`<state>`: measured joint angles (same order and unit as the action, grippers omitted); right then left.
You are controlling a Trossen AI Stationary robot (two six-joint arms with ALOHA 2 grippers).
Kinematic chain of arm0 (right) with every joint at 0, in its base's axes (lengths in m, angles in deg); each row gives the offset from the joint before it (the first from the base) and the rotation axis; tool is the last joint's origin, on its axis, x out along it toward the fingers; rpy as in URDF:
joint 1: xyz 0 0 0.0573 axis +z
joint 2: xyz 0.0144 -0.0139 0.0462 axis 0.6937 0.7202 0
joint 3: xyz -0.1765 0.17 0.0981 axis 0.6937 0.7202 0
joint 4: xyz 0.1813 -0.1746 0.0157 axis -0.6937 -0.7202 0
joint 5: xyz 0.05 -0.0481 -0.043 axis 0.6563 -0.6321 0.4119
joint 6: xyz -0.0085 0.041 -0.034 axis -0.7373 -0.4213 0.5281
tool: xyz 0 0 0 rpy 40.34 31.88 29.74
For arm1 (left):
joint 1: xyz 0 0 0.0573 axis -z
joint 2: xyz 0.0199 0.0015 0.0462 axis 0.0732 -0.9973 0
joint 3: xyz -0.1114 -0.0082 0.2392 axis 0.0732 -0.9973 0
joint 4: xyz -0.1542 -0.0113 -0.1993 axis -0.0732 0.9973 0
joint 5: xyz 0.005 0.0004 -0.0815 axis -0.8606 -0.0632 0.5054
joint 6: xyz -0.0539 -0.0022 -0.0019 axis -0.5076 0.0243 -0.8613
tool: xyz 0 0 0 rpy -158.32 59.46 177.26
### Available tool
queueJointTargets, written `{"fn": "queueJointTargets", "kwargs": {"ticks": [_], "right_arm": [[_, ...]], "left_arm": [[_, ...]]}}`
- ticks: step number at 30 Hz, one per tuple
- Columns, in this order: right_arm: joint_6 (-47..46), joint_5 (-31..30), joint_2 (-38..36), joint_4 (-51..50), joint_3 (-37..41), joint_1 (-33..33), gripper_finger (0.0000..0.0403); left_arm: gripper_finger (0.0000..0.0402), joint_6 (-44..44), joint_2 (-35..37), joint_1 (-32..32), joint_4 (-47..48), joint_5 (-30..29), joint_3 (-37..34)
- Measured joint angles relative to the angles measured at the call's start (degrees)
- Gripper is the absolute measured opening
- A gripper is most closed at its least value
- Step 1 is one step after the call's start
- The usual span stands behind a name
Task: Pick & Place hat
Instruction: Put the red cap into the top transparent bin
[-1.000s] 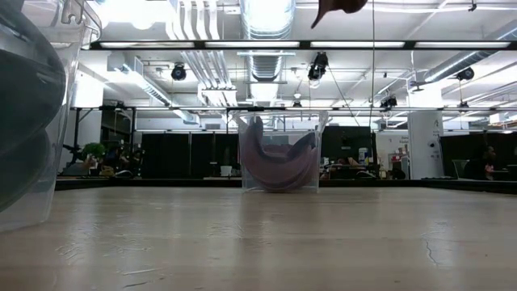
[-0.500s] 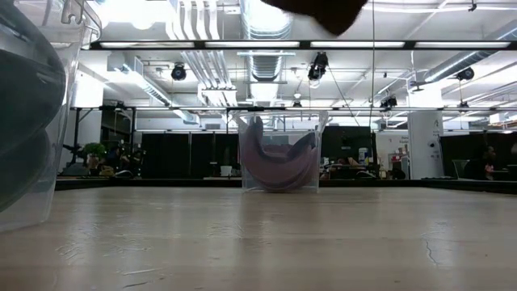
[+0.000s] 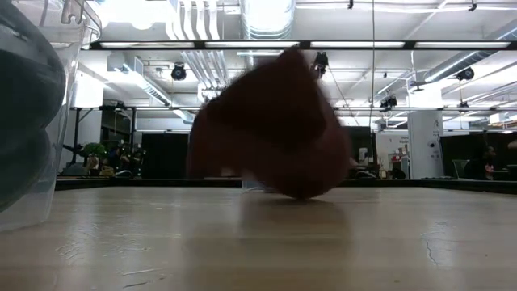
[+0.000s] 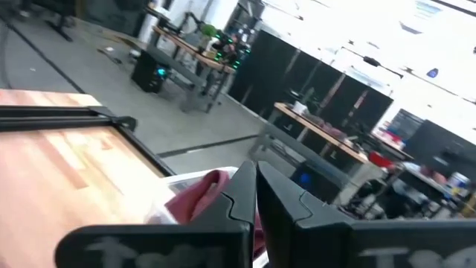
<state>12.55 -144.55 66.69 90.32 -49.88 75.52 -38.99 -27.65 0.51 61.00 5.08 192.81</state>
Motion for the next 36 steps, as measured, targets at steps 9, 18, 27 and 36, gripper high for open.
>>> {"fn": "queueJointTargets", "kwargs": {"ticks": [9, 18, 27, 36], "right_arm": [[-0.4, 0.0, 0.0, -0.1, 0.2, 6.8, 0.0008], [-13.6, 6.7, 0.1, -0.5, 2.8, 12.9, 0.0008], [-67.5, 34.5, 0.2, -21.8, 4.7, 12.5, 0.0008], [-123.7, 52.1, 1.3, -65.3, 4.8, 9.6, 0.0009]], "left_arm": [[0.0, -1.0, 0.0, 1.5, 0.4, 1.0, -1.8], [0.0, -2.8, 0.0, 1.6, 0.9, 1.0, -2.2], [0.0, -2.8, 0.0, 1.7, 1.0, 1.0, -2.3], [0.0, -2.2, 0.0, 1.7, 0.9, 1.0, -2.4]]}}
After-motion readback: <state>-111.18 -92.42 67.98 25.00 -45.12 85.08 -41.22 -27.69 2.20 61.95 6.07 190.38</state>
